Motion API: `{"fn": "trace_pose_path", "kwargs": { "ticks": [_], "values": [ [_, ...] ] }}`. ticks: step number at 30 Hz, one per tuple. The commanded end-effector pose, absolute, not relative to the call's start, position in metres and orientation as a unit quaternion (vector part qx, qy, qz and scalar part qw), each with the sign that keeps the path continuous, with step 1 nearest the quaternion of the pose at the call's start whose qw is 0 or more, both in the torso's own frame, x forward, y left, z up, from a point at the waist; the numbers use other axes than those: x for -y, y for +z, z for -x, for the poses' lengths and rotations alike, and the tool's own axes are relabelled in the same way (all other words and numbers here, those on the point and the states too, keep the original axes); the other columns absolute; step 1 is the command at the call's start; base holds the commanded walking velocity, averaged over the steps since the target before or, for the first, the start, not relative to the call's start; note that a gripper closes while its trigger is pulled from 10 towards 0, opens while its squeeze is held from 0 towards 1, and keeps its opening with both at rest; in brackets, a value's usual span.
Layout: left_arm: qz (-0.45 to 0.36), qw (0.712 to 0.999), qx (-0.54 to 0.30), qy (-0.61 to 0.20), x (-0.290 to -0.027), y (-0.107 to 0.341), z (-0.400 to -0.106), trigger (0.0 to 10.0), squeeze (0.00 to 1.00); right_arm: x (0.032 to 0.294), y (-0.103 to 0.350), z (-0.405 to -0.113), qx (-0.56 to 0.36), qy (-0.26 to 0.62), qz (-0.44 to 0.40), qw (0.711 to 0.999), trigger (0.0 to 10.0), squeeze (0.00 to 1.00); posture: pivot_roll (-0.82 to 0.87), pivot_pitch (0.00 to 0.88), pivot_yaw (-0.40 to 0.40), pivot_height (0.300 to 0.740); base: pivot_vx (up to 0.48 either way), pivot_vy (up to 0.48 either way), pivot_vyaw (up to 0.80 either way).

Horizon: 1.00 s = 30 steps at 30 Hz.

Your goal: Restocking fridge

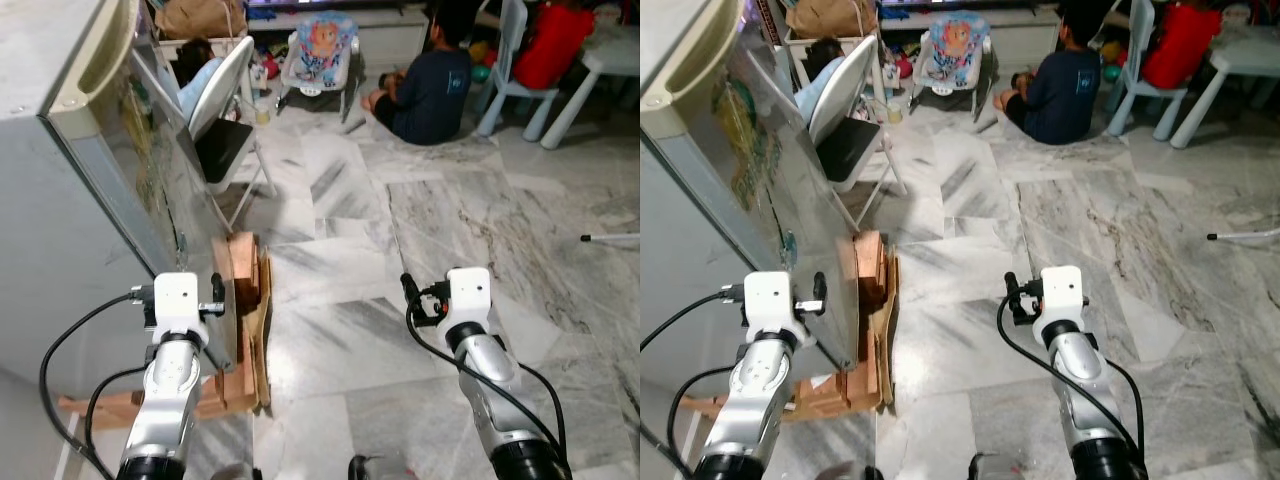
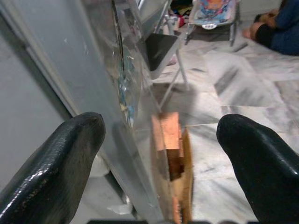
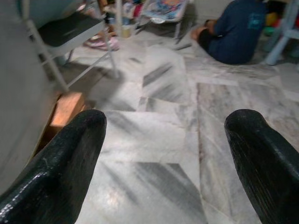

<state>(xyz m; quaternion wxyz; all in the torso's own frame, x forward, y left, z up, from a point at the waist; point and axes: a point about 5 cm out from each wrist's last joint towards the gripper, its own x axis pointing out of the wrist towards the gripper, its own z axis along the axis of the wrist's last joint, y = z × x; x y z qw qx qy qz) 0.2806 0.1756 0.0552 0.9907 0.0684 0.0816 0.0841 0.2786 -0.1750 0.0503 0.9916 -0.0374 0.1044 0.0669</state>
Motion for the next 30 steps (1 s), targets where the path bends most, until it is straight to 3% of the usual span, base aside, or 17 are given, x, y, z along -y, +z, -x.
{"fn": "trace_pose_path", "kwargs": {
  "ticks": [1,7,20,30],
  "values": [
    [-0.088,0.986,-0.087,0.109,-0.184,0.056,-0.285,10.0,0.00,0.182,0.048,-0.273,-0.113,0.069,0.048,0.990,10.0,0.00,-0.08,0.072,0.016,0.740,0.000,0.000,0.00],
    [-0.099,0.983,-0.088,0.128,-0.193,0.057,-0.294,10.0,0.00,0.197,0.044,-0.264,-0.128,0.054,0.056,0.989,10.0,0.00,-0.09,0.071,0.024,0.740,0.000,0.000,0.00],
    [-0.105,0.981,-0.085,0.139,-0.199,0.062,-0.308,10.0,0.00,0.177,0.053,-0.267,-0.097,0.106,0.052,0.988,10.0,0.00,-0.09,0.065,0.023,0.740,0.000,0.000,0.12],
    [-0.099,0.984,-0.079,0.124,-0.192,0.062,-0.313,10.0,0.00,0.179,0.051,-0.269,-0.106,0.091,0.057,0.989,10.0,0.00,-0.09,0.060,0.025,0.740,0.000,0.000,0.16]
  ]
}}
